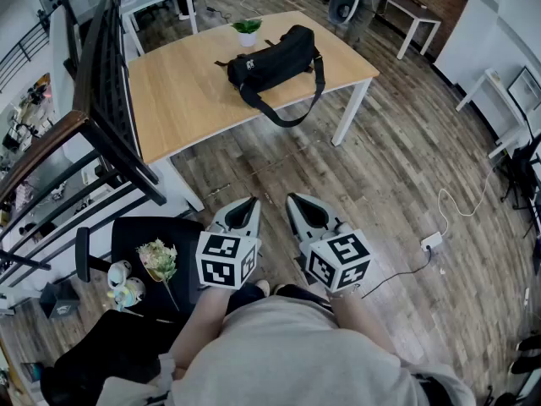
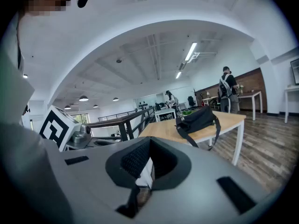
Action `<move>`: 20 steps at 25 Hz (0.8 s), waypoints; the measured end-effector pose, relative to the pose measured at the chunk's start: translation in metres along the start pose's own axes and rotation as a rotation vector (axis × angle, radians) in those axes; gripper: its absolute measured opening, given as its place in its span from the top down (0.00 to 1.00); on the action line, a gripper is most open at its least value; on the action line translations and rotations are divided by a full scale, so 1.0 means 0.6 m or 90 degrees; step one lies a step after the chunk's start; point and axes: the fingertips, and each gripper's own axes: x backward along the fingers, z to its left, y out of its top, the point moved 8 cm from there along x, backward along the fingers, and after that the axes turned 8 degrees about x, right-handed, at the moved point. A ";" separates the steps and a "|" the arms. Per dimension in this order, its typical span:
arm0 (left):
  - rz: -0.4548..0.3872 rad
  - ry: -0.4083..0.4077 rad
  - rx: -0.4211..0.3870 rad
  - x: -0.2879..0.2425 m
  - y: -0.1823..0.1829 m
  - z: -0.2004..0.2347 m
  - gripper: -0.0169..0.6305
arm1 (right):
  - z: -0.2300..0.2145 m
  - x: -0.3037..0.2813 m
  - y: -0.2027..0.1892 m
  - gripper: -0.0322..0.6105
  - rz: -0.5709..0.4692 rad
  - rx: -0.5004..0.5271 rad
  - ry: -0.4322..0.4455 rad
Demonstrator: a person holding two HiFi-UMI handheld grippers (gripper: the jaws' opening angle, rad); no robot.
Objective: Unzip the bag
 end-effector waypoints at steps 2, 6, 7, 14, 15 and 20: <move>-0.002 -0.002 -0.004 0.001 0.001 -0.001 0.94 | 0.000 -0.001 -0.002 0.95 0.004 0.010 -0.004; -0.003 -0.007 -0.004 -0.002 0.000 -0.004 0.94 | -0.004 -0.004 -0.007 0.95 0.012 0.007 0.009; -0.001 -0.006 -0.003 -0.003 -0.001 -0.006 0.94 | -0.004 -0.003 -0.009 0.94 0.016 0.006 0.012; -0.026 -0.047 0.006 -0.004 -0.002 -0.021 0.94 | -0.019 0.015 -0.015 0.94 -0.024 -0.043 0.029; -0.027 -0.060 0.010 -0.005 -0.003 -0.024 0.94 | -0.024 0.019 -0.016 0.94 -0.027 -0.045 0.027; -0.033 -0.063 0.013 -0.012 -0.010 -0.045 0.94 | -0.044 0.041 -0.024 0.94 -0.010 -0.028 0.024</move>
